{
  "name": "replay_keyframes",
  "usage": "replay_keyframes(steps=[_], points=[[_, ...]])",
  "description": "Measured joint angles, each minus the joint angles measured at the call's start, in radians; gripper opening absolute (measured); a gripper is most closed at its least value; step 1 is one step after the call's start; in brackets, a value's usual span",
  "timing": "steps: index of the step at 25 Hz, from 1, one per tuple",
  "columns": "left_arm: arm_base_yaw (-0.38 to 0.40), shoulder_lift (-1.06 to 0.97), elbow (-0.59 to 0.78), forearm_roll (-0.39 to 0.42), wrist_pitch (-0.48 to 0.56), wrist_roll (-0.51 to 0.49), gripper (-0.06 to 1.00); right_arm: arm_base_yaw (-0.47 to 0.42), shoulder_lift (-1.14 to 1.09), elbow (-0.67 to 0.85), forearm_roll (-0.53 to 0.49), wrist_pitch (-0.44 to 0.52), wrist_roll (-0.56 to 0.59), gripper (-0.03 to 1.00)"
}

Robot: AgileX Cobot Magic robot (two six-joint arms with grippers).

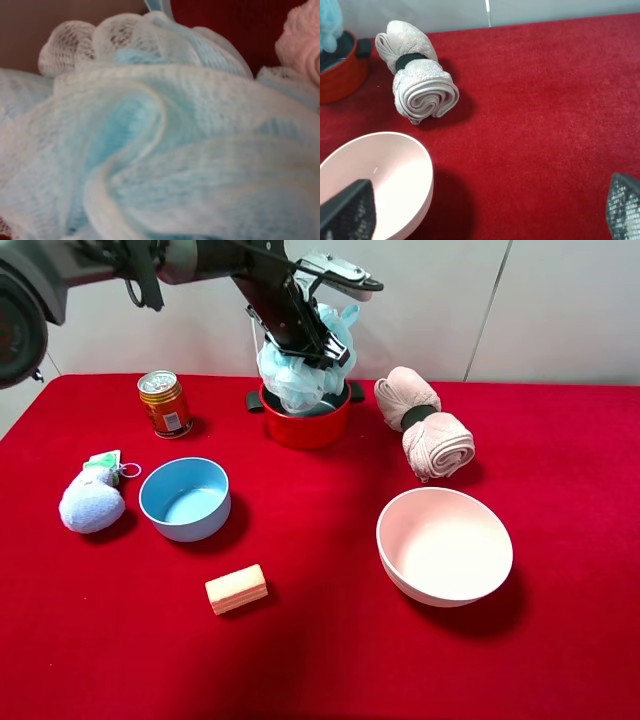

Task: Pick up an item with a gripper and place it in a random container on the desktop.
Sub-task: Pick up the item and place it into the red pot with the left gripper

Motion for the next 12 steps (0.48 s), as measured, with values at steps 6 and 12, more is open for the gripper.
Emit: replay_keyframes(steps=[6,12], points=[[0.001,0.014,0.0,-0.001,-0.024,0.001,0.5,0.0,0.0,0.0,0.0,0.0,0.0,0.69],[0.001,0.014,0.0,-0.001,-0.023,0.001,0.5,0.0,0.0,0.0,0.0,0.0,0.0,0.69]])
